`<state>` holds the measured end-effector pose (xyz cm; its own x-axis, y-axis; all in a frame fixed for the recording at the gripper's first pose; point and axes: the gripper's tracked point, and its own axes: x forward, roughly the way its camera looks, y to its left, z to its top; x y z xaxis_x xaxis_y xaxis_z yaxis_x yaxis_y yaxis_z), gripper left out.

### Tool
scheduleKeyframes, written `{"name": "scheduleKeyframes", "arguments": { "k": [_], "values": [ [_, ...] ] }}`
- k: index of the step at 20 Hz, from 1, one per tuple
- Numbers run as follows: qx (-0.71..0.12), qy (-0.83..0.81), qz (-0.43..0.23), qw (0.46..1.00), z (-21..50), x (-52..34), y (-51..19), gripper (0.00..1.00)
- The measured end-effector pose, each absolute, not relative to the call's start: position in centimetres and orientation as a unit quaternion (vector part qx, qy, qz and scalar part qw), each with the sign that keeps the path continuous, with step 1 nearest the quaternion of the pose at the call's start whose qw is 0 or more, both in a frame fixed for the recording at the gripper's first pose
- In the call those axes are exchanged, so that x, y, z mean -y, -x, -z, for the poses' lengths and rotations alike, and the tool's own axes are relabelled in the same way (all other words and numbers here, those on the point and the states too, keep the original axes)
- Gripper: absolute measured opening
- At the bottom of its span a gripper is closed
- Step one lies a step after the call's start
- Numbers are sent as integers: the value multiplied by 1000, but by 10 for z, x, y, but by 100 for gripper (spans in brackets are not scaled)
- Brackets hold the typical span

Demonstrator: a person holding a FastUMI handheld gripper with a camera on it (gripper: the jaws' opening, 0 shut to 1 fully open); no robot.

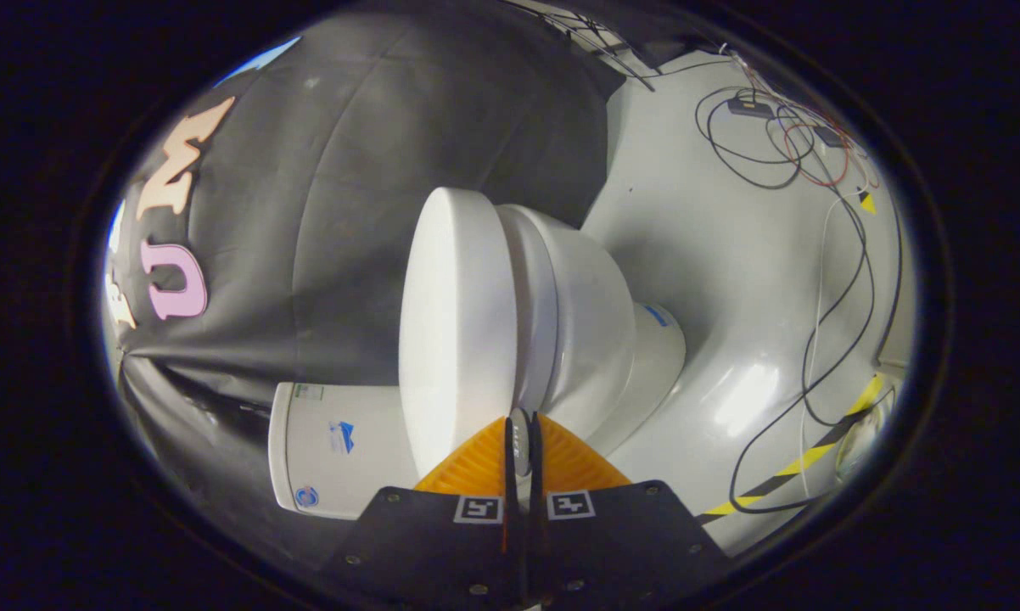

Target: Open the toilet lid.

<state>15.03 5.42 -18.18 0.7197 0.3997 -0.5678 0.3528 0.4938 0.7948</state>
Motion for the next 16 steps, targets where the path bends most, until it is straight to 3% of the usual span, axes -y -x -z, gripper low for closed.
{"name": "scheduleKeyframes", "arguments": {
  "k": [9, 16],
  "values": [
    [-371, -474, 9, 799, 175, -55, -150, 1],
    [-364, -445, -10, 818, 147, -61, -148, 1]
  ]
}}
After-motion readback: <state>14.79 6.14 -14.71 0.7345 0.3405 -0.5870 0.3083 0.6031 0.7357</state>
